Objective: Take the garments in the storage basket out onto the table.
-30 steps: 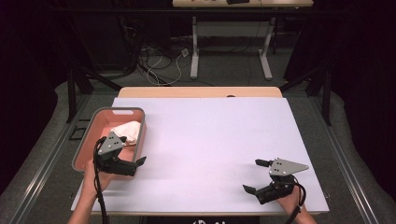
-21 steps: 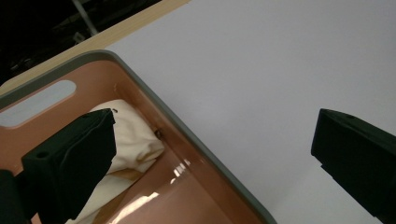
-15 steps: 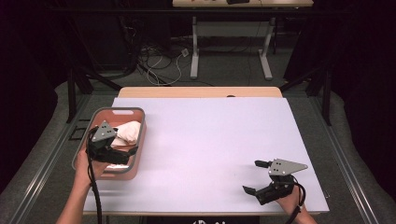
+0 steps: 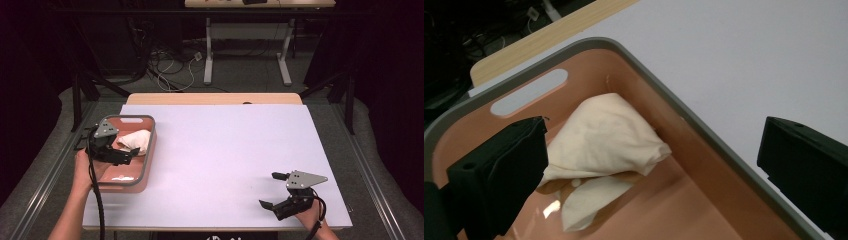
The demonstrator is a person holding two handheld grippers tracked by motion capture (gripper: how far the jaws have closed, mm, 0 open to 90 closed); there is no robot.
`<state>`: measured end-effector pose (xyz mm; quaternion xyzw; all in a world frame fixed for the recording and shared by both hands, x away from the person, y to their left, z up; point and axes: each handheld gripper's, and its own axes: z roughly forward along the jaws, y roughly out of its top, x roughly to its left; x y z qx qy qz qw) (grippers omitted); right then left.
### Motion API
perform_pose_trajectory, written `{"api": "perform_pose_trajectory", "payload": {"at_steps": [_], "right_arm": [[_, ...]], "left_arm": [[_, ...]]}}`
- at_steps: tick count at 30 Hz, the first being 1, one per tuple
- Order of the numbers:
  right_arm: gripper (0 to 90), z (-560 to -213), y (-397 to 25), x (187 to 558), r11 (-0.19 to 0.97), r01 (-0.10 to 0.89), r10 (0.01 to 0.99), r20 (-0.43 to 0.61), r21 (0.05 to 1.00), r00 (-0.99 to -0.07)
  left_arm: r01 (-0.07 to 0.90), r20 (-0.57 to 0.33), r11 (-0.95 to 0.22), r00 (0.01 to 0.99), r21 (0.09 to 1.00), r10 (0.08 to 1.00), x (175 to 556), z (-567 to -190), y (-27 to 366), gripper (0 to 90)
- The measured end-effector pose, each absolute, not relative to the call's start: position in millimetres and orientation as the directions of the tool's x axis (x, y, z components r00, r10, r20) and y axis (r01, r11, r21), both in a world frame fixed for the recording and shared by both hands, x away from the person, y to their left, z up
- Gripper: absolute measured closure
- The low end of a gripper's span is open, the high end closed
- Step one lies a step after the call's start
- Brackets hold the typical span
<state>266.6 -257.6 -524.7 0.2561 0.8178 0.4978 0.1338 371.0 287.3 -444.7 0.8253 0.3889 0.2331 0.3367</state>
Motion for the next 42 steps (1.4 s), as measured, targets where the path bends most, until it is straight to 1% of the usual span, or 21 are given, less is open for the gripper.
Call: {"api": "perform_pose_trajectory", "payload": {"at_steps": [11,19,42], "right_arm": [[0.0,-525.3,-257.1,266.5,0.375,0.29,0.55,0.041,0.881,-0.834],[0.0,-525.1,-257.0,266.3,0.374,0.288,0.549,0.04,0.881,-0.835],[0.0,-525.6,-256.1,266.2,0.379,0.288,0.544,0.04,0.88,-0.838]], "left_arm": [[0.539,0.138,-0.487,0.562,0.687,0.816,394.9,-443.3,296.4,0.0],[0.574,0.138,-0.491,0.548,0.656,0.825,407.2,-452.2,300.5,0.0],[0.621,0.167,-0.541,0.557,0.567,0.814,428.1,-471.2,290.6,0.0]]}}
